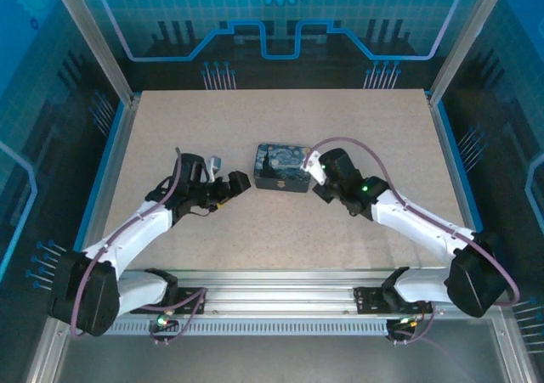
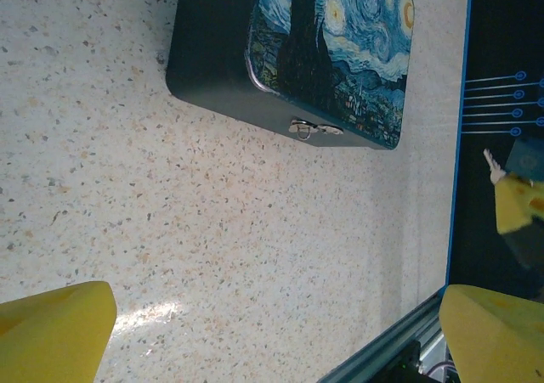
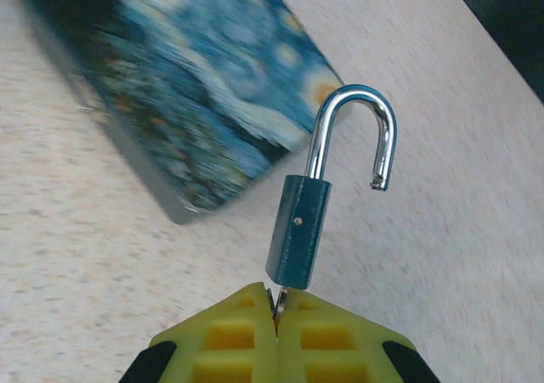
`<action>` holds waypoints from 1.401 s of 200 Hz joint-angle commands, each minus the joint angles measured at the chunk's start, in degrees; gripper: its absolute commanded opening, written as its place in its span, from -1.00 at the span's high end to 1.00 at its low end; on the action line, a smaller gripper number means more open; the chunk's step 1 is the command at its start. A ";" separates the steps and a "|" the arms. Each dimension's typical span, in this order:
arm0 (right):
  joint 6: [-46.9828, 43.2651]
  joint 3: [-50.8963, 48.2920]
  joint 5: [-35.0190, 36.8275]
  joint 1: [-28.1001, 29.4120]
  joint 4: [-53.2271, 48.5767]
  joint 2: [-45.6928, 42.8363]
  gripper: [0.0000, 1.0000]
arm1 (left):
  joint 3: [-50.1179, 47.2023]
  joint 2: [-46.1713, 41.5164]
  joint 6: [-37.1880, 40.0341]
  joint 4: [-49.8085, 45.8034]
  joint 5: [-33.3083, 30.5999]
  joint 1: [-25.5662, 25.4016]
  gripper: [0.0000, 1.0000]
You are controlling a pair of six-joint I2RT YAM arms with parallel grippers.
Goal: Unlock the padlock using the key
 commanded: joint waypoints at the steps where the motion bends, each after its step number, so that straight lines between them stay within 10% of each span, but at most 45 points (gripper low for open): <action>1: 6.78 0.81 5.16 -4.38 -2.64 1.39 1.00 | -0.01 -0.69 0.02 -2.15 0.03 -0.14 -0.98; 165: 19.51 13.83 6.90 -16.61 -10.94 31.41 1.00 | -0.78 -1.04 -2.10 -0.18 0.00 -0.14 -0.98; 280: 24.47 13.88 5.44 -16.50 -13.91 22.84 0.22 | 5.03 1.07 0.44 -4.02 -4.42 -0.08 -0.98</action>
